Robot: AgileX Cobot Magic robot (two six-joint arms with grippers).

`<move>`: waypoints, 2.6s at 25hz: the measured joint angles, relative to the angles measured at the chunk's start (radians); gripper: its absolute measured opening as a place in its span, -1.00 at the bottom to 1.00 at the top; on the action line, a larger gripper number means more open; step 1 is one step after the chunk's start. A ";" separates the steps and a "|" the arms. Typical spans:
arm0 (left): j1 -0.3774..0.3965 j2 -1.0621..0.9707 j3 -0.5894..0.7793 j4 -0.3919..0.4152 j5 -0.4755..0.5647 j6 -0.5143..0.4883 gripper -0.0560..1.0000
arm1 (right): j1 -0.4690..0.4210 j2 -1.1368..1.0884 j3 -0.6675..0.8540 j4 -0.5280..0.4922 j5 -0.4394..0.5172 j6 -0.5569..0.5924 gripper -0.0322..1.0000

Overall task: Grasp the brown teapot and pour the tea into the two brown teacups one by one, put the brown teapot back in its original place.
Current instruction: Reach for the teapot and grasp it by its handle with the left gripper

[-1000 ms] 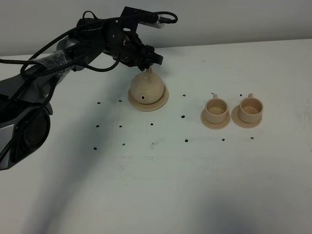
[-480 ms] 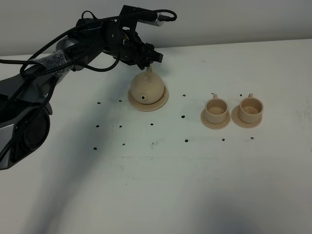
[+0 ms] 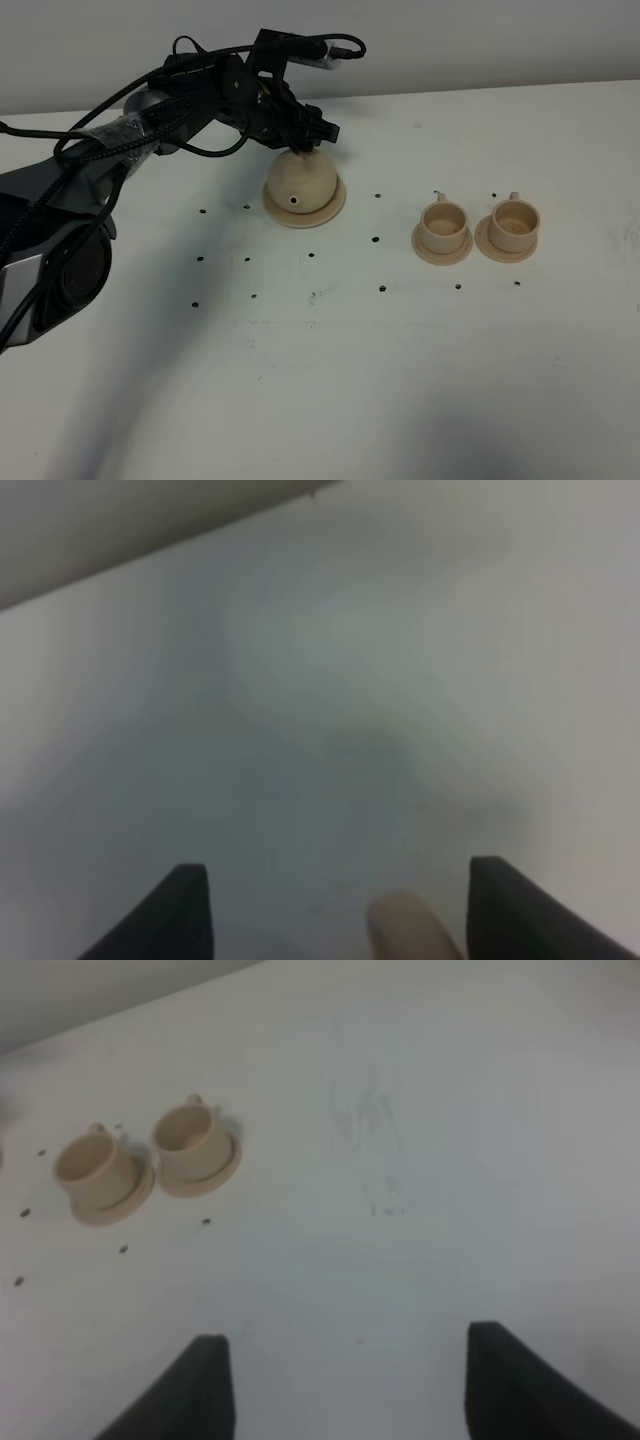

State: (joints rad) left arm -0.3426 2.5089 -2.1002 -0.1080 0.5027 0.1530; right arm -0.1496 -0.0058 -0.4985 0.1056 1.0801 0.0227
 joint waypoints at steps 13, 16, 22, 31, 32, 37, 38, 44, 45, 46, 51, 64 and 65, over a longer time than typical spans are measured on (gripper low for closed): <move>0.008 0.000 -0.002 0.002 0.014 0.000 0.15 | 0.000 0.000 0.000 0.000 0.000 0.000 0.01; 0.017 0.000 -0.006 0.011 0.015 0.000 0.15 | 0.000 0.000 0.000 0.000 0.000 0.000 0.01; 0.030 0.000 -0.013 0.018 0.026 -0.003 0.15 | 0.000 0.000 0.000 0.000 0.000 0.000 0.01; 0.039 0.000 -0.041 0.047 0.094 -0.020 0.15 | 0.000 0.000 0.000 0.000 0.000 0.001 0.01; 0.039 0.000 -0.041 0.055 0.096 -0.028 0.15 | 0.000 0.000 0.000 0.000 0.000 0.001 0.01; 0.039 -0.001 -0.042 0.070 0.114 -0.052 0.15 | 0.000 0.000 0.000 0.000 0.000 0.000 0.01; 0.039 -0.001 -0.042 0.071 0.118 -0.057 0.15 | 0.000 0.000 0.000 0.000 0.000 0.000 0.01; 0.039 -0.010 -0.045 0.086 0.156 -0.078 0.15 | 0.000 0.000 0.000 0.000 0.000 0.000 0.01; 0.039 -0.011 -0.045 0.093 0.163 -0.080 0.15 | 0.000 0.000 0.000 0.000 0.000 0.000 0.01; 0.040 -0.012 -0.045 0.098 0.170 -0.085 0.15 | 0.000 0.000 0.000 0.000 0.000 0.000 0.01; 0.040 -0.023 -0.045 0.171 0.208 -0.122 0.15 | 0.000 0.000 0.000 0.000 0.000 0.000 0.01; 0.046 -0.029 -0.045 0.208 0.304 -0.131 0.14 | 0.000 0.000 0.000 0.000 0.000 0.001 0.01; 0.046 -0.029 -0.045 0.208 0.309 -0.131 0.14 | 0.000 0.000 0.000 0.000 0.000 0.001 0.01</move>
State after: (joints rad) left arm -0.2963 2.4800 -2.1455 0.0996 0.8120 0.0216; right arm -0.1496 -0.0058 -0.4985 0.1056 1.0801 0.0241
